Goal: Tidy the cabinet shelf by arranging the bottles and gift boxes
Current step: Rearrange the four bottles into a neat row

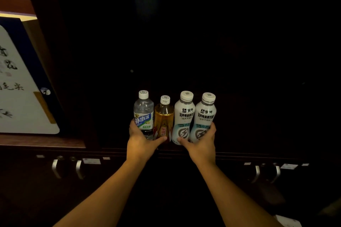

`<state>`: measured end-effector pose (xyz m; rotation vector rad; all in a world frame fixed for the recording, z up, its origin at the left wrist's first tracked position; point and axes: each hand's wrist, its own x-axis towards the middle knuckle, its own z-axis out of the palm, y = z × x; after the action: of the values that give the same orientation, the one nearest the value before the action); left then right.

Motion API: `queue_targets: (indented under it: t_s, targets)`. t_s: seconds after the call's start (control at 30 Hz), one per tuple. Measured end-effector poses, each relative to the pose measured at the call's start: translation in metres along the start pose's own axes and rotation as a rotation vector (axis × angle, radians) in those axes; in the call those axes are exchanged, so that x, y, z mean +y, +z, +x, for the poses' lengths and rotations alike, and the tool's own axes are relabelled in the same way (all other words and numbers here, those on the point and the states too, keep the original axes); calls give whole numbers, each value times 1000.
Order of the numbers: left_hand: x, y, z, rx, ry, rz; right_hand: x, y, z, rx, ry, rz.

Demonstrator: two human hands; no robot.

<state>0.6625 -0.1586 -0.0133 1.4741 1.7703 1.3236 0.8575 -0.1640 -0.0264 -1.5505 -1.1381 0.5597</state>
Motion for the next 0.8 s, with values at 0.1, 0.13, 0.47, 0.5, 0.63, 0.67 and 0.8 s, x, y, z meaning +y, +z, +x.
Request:
queue_targets:
  t_s: [0.1,0.13,0.47,0.5,0.63,0.67,0.8]
  targets:
    - [-1,0,1,-10,2,-7,0,1,-1,7,8,3]
    - [-2,0,2,-11,8,-5,-1,1,-1,5,12,4]
    - [-2,3,-1,5,19,4,-4,1,-3,23,25,-24]
    - [-2,3,0,8,19,4,-4,2,-3,26,23,-24]
    - [-2,4,1,7,13,-1,-6,3,-4,27,22,-35]
    - [-3,4,1,7,11,-1,-6,2,-4,24,22,-39]
    - [-5,1,2,-12,9,36,-7,-2,-6,4,25,-30]
